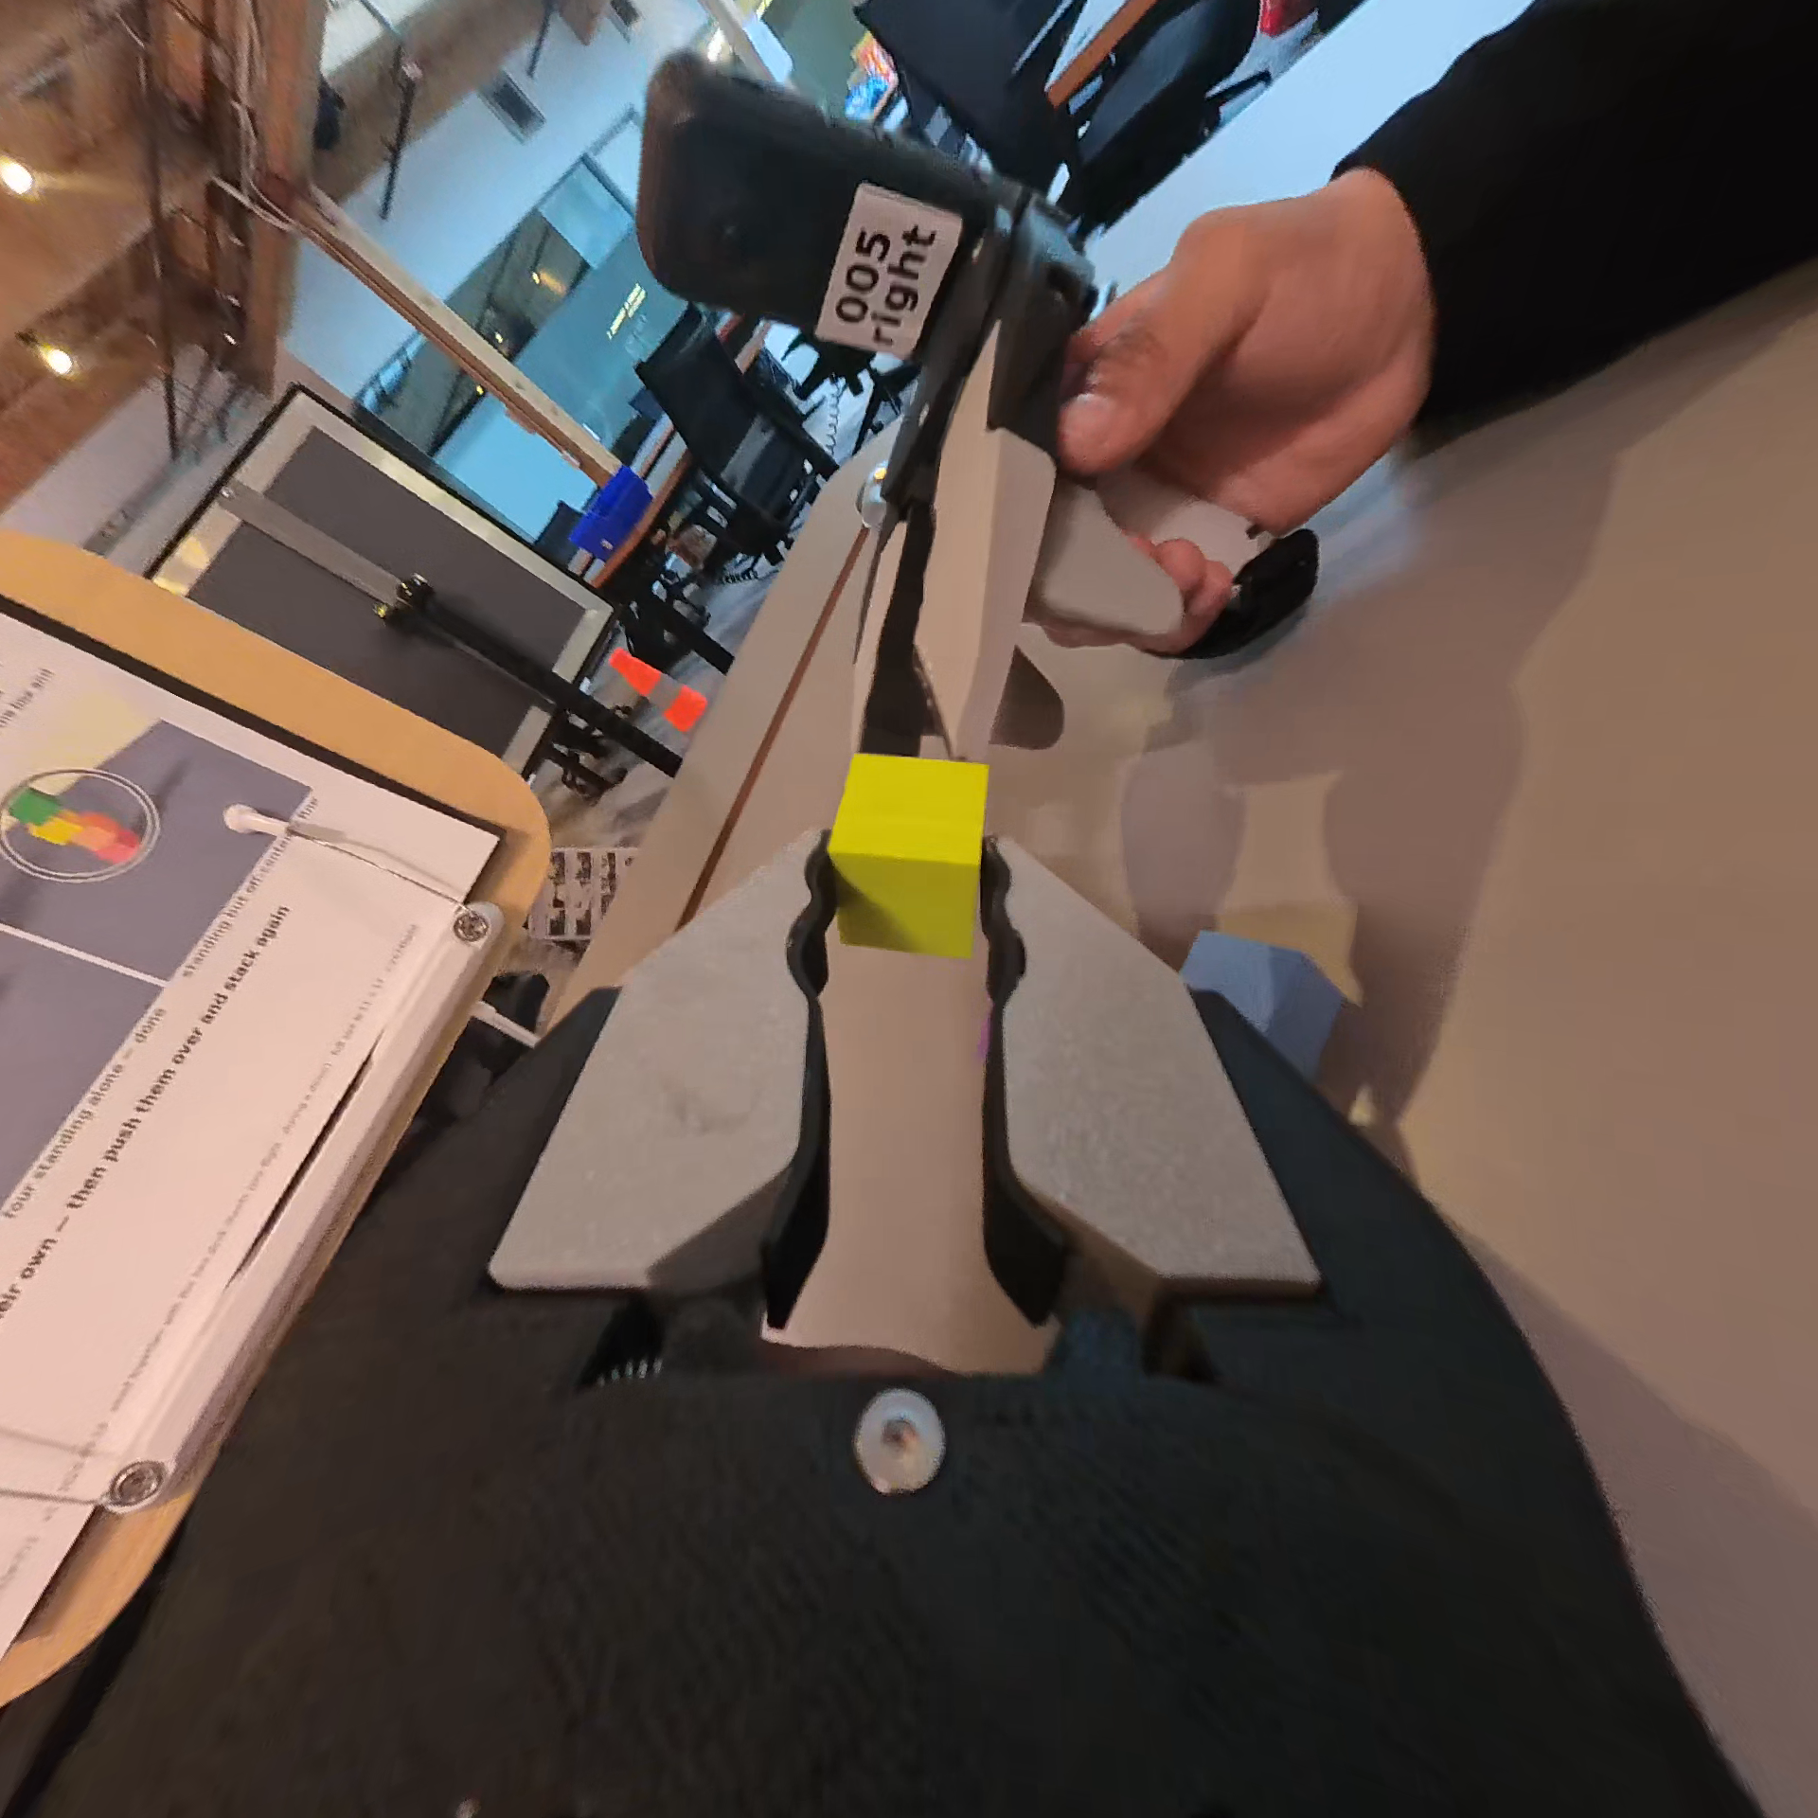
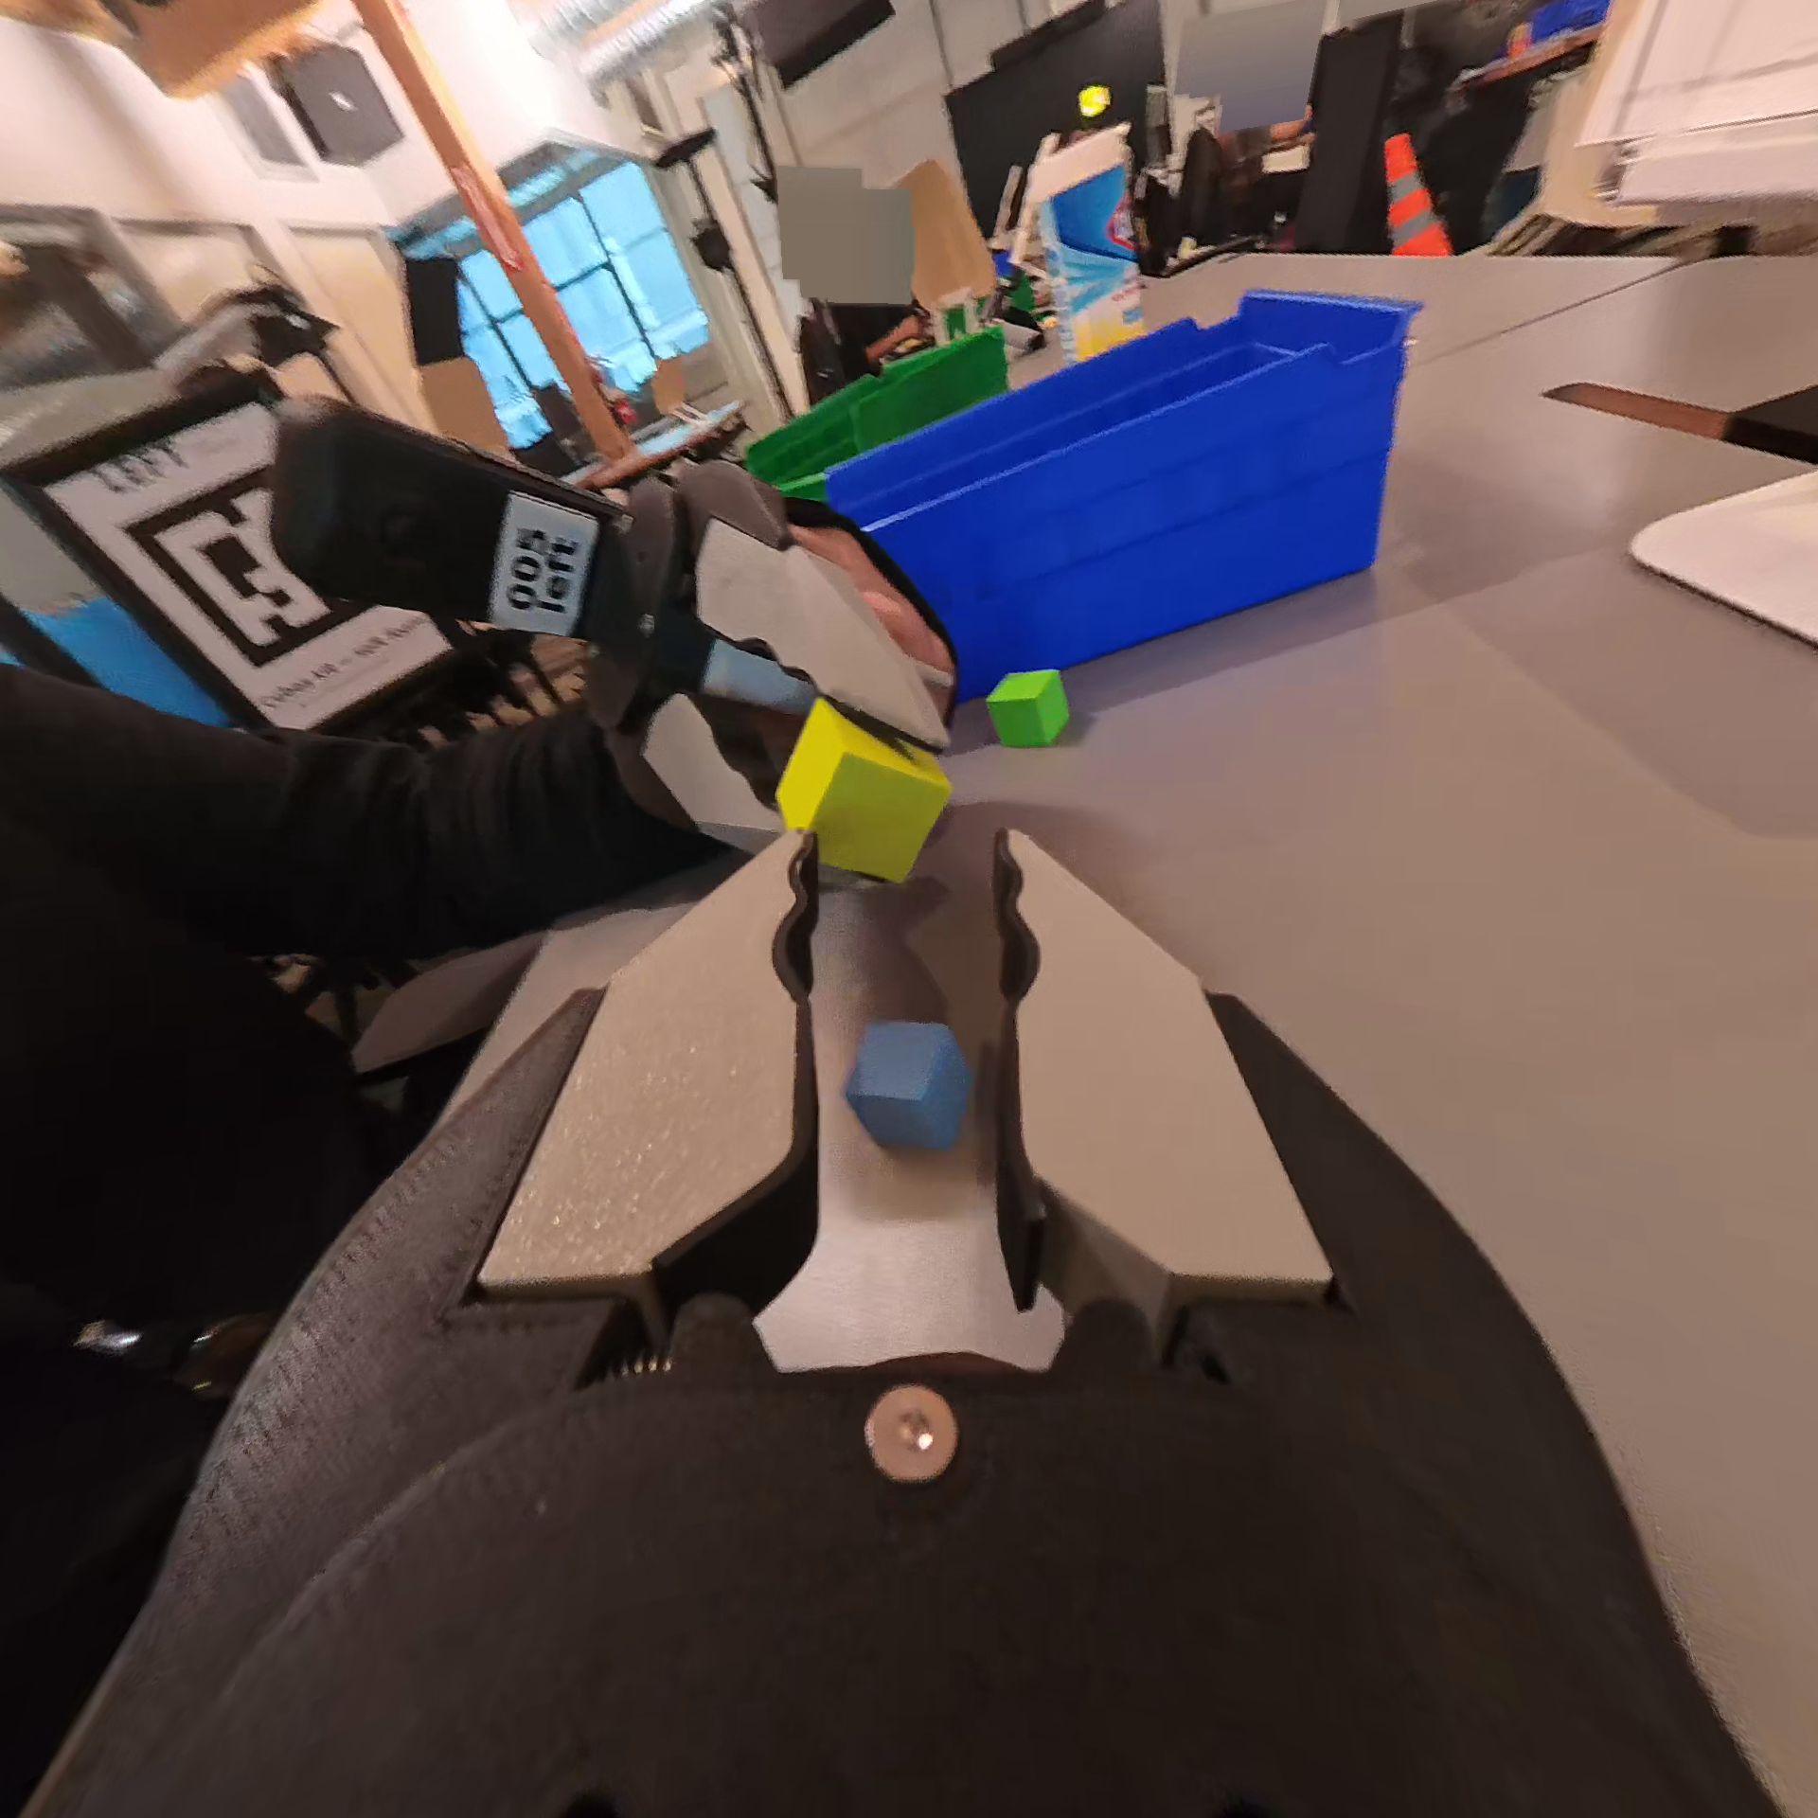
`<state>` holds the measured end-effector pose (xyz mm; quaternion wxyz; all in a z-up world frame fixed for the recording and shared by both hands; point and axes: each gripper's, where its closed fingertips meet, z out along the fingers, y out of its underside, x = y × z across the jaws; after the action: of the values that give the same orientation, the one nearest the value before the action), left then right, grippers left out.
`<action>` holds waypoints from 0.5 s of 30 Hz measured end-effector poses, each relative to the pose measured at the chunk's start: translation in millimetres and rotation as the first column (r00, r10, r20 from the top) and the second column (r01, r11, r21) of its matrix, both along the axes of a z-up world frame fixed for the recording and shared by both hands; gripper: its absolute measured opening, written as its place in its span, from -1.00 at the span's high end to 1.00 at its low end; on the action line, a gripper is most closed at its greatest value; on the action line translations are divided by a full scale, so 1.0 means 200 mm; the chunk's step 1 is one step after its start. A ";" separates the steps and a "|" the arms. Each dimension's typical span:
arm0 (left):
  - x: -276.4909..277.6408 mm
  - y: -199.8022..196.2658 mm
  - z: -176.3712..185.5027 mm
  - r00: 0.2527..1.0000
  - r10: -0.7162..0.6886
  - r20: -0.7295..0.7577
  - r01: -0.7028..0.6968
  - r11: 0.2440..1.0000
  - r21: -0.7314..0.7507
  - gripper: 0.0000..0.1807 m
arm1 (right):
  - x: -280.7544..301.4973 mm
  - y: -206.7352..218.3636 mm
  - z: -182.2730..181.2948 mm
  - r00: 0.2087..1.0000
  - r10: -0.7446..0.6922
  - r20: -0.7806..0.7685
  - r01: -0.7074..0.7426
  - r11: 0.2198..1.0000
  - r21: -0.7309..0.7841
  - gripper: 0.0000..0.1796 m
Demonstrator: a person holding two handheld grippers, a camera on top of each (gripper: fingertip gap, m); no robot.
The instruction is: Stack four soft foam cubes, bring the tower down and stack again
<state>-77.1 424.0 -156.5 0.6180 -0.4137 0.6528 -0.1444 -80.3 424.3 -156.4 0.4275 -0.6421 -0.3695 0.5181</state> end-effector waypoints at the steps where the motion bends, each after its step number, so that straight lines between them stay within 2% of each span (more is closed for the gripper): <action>1: 0.00 -0.01 0.00 1.000 -0.005 0.003 0.005 1.000 0.011 0.70 | -0.01 -0.02 0.01 0.999 0.028 -0.021 -0.028 0.999 -0.020 0.63; 7: 0.02 -0.05 0.01 1.000 -0.031 0.000 0.030 0.989 0.146 0.70 | -0.05 -0.11 0.02 0.985 0.151 -0.088 -0.161 0.980 -0.115 0.63; 15: 0.02 -0.03 0.01 0.999 0.021 -0.044 -0.007 0.950 0.313 0.70 | -0.04 -0.07 0.02 0.987 0.106 -0.120 -0.128 0.972 -0.197 0.73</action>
<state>-72.7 417.0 -155.1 0.6612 -0.3185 0.6788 -0.0251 -88.7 410.9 -151.7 0.3473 -0.6306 -0.3277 0.6118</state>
